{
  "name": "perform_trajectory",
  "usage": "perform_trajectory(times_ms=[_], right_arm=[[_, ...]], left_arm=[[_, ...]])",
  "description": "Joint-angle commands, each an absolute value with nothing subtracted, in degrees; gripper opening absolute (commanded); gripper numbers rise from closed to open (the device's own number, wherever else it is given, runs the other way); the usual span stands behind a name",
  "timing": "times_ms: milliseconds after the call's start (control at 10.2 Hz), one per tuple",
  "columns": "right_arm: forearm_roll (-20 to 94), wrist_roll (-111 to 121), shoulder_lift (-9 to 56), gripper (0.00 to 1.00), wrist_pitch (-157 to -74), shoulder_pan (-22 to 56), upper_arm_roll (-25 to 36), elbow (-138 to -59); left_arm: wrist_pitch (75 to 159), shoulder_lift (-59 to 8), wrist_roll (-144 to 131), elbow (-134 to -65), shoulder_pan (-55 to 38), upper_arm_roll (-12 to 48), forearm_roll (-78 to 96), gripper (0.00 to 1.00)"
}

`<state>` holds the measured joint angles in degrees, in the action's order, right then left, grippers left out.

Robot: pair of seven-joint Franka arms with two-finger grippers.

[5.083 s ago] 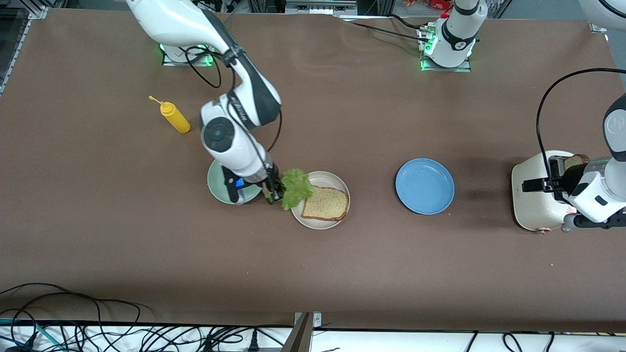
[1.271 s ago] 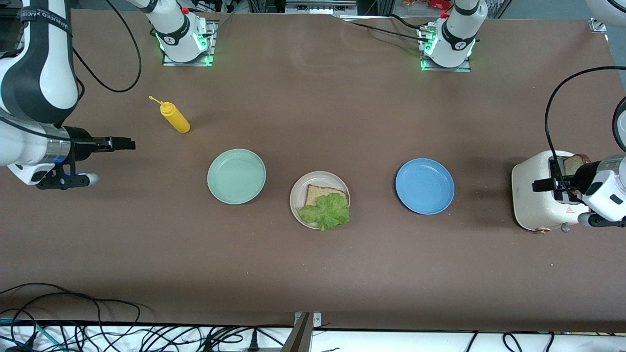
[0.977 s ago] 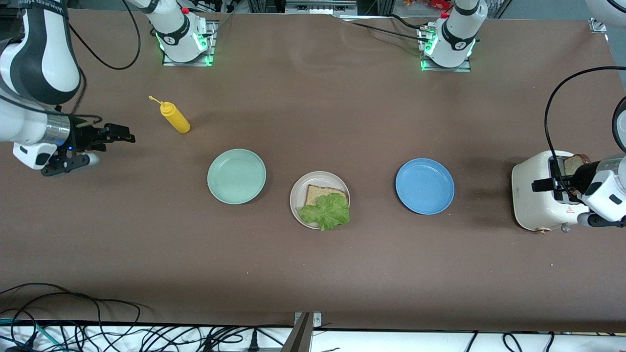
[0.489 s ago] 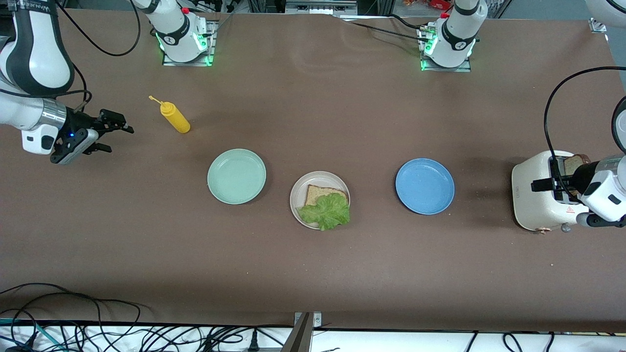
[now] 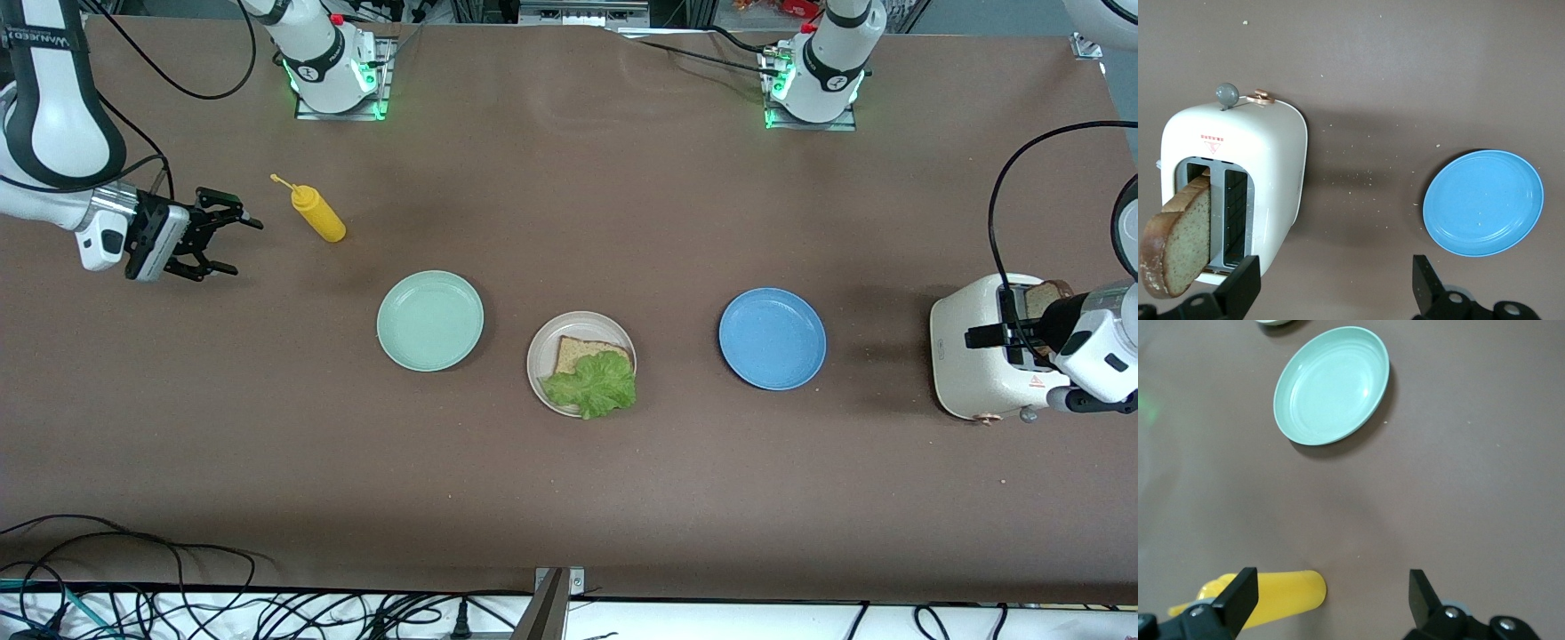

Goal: Make sandwich on beige plate with both arms
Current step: 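Move the right gripper to the yellow mustard bottle and grasp it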

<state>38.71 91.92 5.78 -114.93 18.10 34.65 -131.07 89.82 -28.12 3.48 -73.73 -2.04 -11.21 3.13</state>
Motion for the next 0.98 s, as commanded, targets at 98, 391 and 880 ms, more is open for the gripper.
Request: perform_trajectory(times_ms=[98,391,880], right_arm=[[47.5,113.7,11.4,1.0,-108.4,13.6,35.7,-131.4],[54.0,129.4,17.0,1.0,-102.6,10.5,35.7,-131.3],[58.7,141.3,24.2,1.0,-92.6,6.3,35.6,-131.2]], left_arm=[[89.4,-27.2,3.5,-74.5,-2.5,-11.2,1.2,1.0],[89.4,-27.3,3.5,-74.5,-2.5,-11.2,0.9,1.0],[89.4,-27.3,3.3,-74.5,-2.7,-10.8,-0.7,1.0]])
